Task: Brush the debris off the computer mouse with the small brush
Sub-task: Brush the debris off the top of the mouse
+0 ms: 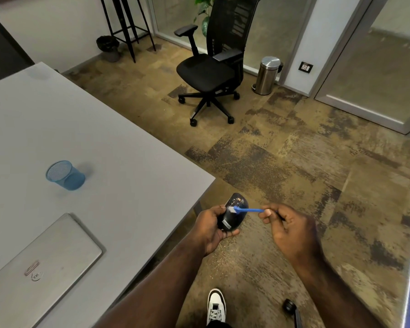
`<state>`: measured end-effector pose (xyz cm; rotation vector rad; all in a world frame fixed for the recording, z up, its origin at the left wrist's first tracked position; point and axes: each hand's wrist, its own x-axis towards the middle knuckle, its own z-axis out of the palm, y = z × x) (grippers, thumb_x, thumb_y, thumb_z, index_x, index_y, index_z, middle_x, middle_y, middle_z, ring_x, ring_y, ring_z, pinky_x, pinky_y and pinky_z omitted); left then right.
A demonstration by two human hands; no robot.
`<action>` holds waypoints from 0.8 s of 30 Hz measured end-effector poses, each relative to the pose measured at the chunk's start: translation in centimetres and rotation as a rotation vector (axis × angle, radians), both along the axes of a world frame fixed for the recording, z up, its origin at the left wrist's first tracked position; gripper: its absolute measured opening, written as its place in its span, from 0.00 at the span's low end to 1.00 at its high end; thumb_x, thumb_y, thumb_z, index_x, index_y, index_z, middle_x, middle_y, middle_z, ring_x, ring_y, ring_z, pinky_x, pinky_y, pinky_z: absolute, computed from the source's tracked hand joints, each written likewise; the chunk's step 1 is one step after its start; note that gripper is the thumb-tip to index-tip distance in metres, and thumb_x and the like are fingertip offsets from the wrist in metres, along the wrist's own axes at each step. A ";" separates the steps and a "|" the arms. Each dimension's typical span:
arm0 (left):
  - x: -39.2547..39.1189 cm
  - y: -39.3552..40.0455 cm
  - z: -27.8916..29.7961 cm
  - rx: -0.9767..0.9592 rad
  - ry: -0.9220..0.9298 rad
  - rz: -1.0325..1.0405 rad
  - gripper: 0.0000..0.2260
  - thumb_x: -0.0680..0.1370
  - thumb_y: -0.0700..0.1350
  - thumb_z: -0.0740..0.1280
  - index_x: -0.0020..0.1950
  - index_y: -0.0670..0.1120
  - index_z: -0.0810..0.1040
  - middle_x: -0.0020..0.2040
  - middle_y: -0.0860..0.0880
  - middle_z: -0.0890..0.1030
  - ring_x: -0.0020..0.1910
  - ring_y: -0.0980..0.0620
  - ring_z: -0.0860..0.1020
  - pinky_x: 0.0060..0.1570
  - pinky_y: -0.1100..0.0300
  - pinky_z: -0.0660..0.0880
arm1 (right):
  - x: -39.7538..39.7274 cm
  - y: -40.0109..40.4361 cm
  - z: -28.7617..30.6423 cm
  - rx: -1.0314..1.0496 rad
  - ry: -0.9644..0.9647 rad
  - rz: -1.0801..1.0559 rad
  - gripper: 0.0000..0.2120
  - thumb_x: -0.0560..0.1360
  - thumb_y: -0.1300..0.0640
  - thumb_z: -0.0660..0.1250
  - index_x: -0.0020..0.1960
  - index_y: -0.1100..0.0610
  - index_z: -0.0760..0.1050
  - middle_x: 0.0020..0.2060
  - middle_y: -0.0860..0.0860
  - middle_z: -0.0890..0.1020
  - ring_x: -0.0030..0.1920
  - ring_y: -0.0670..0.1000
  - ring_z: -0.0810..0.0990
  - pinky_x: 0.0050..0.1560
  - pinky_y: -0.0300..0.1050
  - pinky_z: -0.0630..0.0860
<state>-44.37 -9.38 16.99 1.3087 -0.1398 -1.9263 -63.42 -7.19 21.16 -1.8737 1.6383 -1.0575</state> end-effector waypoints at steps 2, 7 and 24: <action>-0.1 0.1 0.0 0.010 -0.005 -0.001 0.13 0.80 0.41 0.57 0.62 0.40 0.75 0.59 0.38 0.79 0.50 0.43 0.81 0.40 0.48 0.80 | 0.1 0.1 -0.5 0.027 0.016 -0.033 0.09 0.76 0.64 0.68 0.51 0.53 0.84 0.37 0.38 0.83 0.41 0.34 0.83 0.35 0.28 0.77; 0.1 0.8 -0.7 0.032 -0.003 -0.012 0.13 0.80 0.41 0.57 0.61 0.41 0.76 0.57 0.40 0.80 0.50 0.42 0.82 0.39 0.49 0.81 | -0.7 -0.6 -1.4 0.074 -0.010 -0.203 0.08 0.77 0.61 0.68 0.54 0.54 0.83 0.36 0.44 0.85 0.36 0.36 0.83 0.34 0.27 0.75; 0.8 0.2 -0.8 0.022 -0.020 -0.015 0.12 0.80 0.41 0.57 0.59 0.41 0.77 0.55 0.40 0.80 0.47 0.44 0.81 0.40 0.48 0.80 | -0.5 -0.5 -2.3 0.101 -0.099 -0.064 0.09 0.76 0.57 0.66 0.48 0.43 0.80 0.37 0.36 0.85 0.38 0.34 0.83 0.34 0.25 0.74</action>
